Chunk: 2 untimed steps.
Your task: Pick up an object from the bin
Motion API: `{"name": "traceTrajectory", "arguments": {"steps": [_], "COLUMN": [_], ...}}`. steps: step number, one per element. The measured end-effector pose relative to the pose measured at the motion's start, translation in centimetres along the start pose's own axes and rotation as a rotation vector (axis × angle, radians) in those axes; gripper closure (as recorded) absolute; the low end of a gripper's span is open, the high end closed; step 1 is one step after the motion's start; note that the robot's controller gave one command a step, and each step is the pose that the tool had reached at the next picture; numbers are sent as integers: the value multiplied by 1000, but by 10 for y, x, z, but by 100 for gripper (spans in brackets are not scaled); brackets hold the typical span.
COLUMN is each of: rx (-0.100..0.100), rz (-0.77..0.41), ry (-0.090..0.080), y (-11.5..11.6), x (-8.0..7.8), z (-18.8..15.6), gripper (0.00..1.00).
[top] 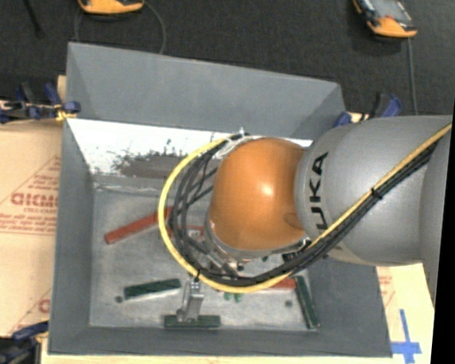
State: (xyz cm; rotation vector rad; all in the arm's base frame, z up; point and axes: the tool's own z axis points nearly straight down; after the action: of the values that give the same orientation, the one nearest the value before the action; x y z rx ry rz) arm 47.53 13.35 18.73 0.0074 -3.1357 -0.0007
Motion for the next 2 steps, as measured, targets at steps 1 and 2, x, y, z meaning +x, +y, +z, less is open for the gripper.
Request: {"name": "traceTrajectory", "arguments": {"steps": [1,2], "rx": [-1,-2], "rz": [-6,0], "ry": [-2,-8], "y": [34,33], "x": [-26,-28], "z": [121,117], "gripper": [0,100]}}
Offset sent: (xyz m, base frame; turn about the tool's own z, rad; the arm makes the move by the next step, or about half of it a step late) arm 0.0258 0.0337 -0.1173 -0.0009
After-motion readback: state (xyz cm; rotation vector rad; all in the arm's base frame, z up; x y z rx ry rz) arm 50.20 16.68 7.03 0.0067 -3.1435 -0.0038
